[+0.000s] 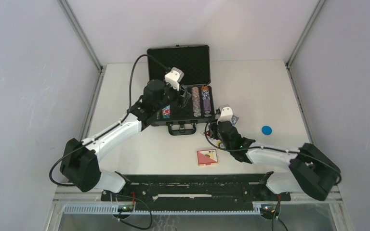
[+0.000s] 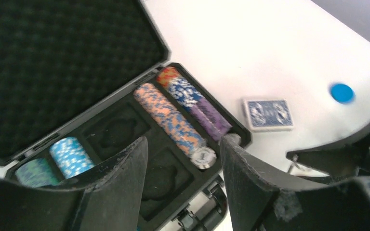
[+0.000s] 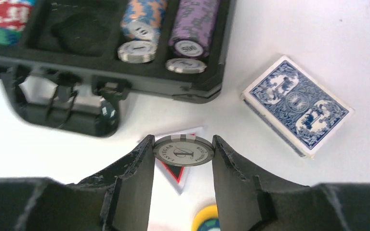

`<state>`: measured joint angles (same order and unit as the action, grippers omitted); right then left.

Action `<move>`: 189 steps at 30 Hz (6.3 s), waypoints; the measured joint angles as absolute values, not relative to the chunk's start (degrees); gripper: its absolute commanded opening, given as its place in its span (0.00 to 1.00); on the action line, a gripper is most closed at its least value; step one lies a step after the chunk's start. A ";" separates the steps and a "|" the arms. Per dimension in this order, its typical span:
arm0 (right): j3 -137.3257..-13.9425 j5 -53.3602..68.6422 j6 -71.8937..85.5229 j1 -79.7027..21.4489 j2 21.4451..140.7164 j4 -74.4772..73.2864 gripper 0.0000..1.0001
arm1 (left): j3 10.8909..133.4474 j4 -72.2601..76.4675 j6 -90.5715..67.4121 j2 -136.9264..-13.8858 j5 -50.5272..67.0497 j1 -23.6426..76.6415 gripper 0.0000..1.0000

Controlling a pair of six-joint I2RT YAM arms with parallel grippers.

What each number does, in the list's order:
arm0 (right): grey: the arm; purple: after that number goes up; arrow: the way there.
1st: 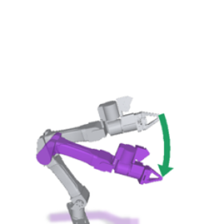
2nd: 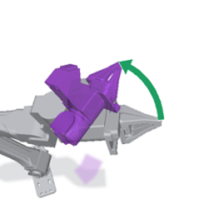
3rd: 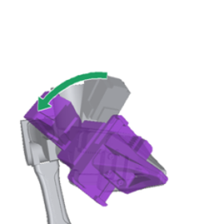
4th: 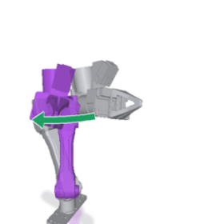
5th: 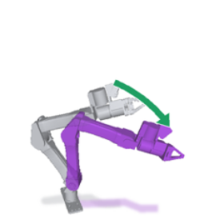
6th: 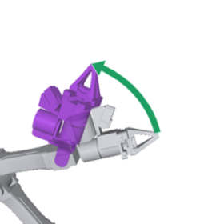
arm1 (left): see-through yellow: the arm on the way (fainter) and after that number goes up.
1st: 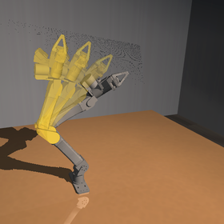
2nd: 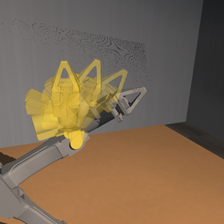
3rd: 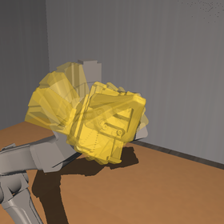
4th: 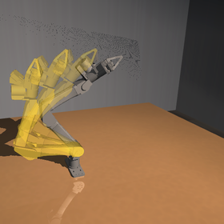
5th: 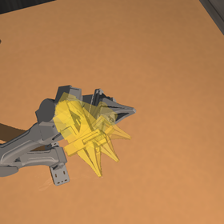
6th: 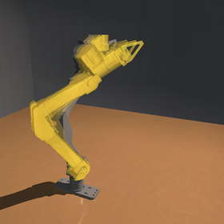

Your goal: Pack up texas hold em set

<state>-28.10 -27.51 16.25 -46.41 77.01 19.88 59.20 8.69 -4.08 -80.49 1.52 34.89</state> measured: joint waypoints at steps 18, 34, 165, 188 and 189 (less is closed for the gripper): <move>-25.23 -14.37 5.56 -52.93 57.54 8.69 0.31 | 79.94 -26.68 3.68 -92.49 34.59 36.51 0.59; -25.52 -12.93 3.03 -53.30 55.02 6.15 0.31 | 84.53 -38.00 9.10 -98.17 38.44 41.71 0.56; -19.38 -8.43 9.19 -30.92 42.22 9.47 0.76 | 96.47 -33.74 28.62 -114.37 23.59 42.65 0.00; -19.38 -8.38 9.21 -30.35 43.59 9.87 0.75 | 101.51 -34.30 29.63 -121.14 18.04 42.26 0.00; -19.38 -8.34 9.21 -30.35 43.70 9.96 0.75 | 101.51 -34.37 29.63 -121.16 17.82 42.24 0.00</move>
<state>-19.38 -8.34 9.21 -30.35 43.70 9.96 101.51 -34.37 29.63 -121.16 17.82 42.24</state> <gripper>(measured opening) 0.751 0.015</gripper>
